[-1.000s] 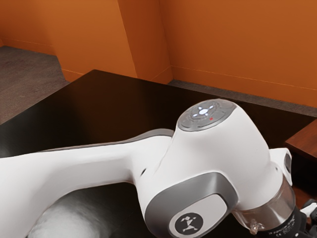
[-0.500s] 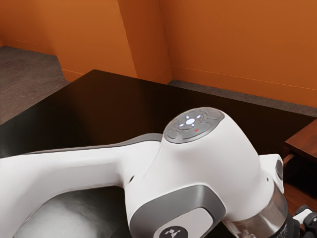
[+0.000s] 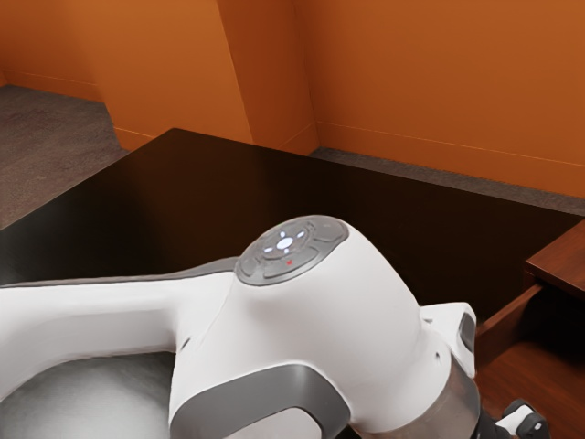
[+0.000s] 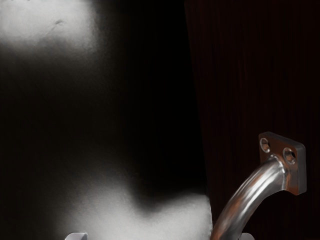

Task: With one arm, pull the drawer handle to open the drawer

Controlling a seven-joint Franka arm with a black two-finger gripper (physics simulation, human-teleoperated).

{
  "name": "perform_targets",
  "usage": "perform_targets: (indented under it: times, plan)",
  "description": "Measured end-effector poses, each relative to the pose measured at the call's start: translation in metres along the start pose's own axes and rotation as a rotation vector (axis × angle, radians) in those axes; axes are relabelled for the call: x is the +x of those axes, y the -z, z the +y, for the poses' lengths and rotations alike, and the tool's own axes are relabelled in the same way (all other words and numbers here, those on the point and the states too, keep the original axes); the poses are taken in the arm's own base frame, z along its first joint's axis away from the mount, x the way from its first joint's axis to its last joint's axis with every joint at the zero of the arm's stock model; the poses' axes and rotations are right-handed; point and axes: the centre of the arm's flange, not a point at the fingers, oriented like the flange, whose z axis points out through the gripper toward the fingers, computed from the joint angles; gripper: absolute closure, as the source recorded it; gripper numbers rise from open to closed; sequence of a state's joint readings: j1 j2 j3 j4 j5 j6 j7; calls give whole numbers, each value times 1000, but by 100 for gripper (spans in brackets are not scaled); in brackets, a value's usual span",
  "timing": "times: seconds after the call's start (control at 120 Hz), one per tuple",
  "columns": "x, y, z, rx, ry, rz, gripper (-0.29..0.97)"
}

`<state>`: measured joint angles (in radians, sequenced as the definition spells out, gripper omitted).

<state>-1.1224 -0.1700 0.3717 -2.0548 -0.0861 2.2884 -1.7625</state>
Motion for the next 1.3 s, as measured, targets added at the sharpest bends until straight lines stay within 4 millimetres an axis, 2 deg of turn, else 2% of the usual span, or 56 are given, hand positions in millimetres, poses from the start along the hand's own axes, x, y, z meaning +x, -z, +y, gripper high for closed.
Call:
perform_targets:
  times: [0.508, 0.975, 1.3]
  plan:
    - [5, 7, -20, 5, 27, 3, 34]
    - [3, 7, -15, -5, 41, 22, 34]
    - [1, -6, -1, 1, 57, 46, 33]
